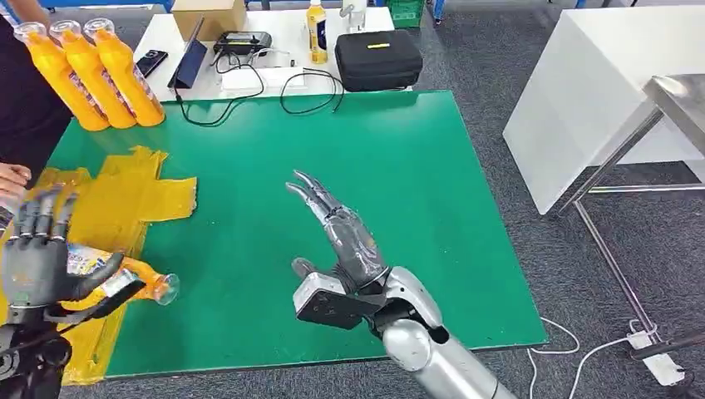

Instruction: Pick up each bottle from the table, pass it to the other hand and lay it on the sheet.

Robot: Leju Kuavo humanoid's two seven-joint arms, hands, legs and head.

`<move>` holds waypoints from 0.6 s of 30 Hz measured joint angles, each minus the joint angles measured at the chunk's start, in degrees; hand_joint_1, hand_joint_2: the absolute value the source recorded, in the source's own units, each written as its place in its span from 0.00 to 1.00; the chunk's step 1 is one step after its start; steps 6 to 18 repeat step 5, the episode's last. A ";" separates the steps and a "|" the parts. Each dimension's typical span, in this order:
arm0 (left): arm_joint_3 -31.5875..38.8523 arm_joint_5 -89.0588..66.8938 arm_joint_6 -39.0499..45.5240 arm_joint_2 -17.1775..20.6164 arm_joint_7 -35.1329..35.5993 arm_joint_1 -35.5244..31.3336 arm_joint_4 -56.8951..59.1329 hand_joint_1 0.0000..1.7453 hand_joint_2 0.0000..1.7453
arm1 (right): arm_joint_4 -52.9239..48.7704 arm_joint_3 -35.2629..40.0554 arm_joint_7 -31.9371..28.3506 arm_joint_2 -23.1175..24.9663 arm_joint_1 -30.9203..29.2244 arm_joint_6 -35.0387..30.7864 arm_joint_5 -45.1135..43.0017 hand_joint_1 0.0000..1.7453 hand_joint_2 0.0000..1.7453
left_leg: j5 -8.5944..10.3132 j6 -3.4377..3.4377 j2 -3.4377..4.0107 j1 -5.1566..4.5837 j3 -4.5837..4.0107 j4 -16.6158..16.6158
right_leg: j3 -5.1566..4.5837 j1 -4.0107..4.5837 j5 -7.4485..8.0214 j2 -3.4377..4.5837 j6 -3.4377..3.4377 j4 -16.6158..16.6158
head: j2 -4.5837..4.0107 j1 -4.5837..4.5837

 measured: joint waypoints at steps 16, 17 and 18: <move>-1.75 44.41 -7.75 -7.16 -1.18 0.62 -9.33 0.00 0.00 | 0.04 -1.14 -0.37 3.13 2.20 -7.04 7.09 0.00 0.00 | 0.01 0.00 -0.33 -0.01 -0.02 0.01 | 0.00 0.08 -0.02 -0.25 -0.01 -0.02 | 0.00 0.00; -1.75 44.41 -7.75 -7.16 -1.18 0.62 -9.33 0.00 0.00 | 0.04 -1.14 -0.37 3.13 2.20 -7.04 7.09 0.00 0.00 | 0.01 0.00 -0.33 -0.01 -0.02 0.01 | 0.00 0.08 -0.02 -0.25 -0.01 -0.02 | 0.00 0.00; -1.75 44.41 -7.75 -7.16 -1.18 0.62 -9.33 0.00 0.00 | 0.04 -1.14 -0.37 3.13 2.20 -7.04 7.09 0.00 0.00 | 0.01 0.00 -0.33 -0.01 -0.02 0.01 | 0.00 0.08 -0.02 -0.25 -0.01 -0.02 | 0.00 0.00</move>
